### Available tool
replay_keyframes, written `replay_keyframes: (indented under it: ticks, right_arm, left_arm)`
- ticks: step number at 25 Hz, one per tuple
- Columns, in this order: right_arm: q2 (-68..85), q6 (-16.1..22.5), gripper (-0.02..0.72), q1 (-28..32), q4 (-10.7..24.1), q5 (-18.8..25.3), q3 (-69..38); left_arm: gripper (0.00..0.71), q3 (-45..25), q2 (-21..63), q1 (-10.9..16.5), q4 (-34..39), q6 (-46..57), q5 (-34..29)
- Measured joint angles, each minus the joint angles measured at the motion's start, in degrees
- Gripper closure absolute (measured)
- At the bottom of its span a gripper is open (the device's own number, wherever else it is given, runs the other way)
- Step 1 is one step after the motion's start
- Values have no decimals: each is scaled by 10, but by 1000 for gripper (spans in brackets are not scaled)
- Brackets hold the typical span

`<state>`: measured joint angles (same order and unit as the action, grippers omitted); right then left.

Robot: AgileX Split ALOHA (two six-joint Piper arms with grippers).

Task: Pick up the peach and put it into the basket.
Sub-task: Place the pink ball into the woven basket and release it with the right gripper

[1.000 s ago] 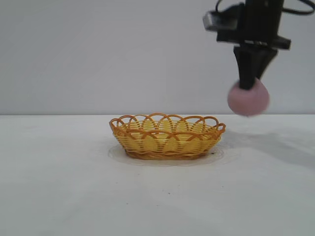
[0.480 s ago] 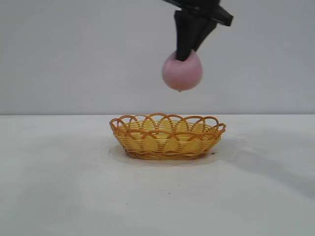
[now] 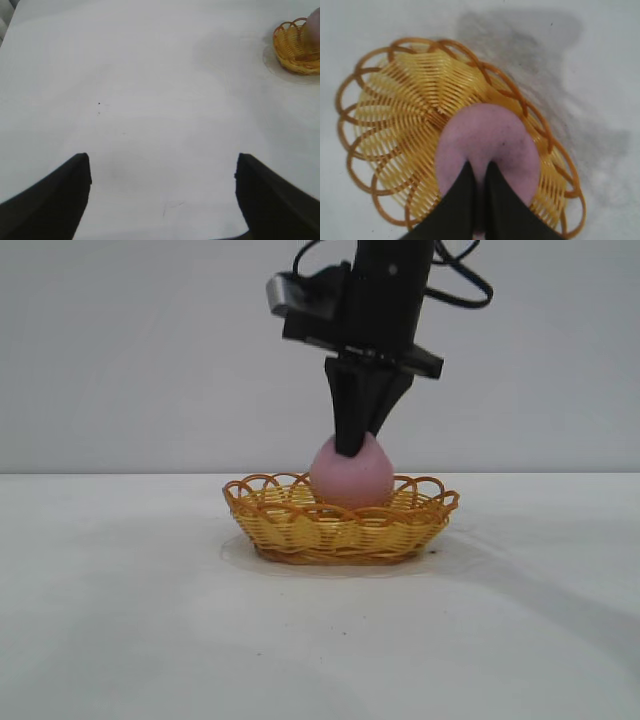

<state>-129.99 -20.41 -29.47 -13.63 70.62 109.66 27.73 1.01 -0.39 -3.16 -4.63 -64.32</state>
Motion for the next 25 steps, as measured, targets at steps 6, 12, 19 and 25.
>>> replay_keyframes:
  ticks: [6,12,19,25]
  right_arm:
    - [-3,0,421,0,-6,0,0]
    - [-1,0,273,0,-24,0,0]
    - [17,0,247,32,-23,0,62]
    - [18,0,247,93,-14,1,96]
  left_arm:
    - [182,0,0,0,0,0,0]
    - [182,0,0,0,0,0,0]
    - [182,0,0,0,0,0,0]
    - [182,0,0,0,0,0,0]
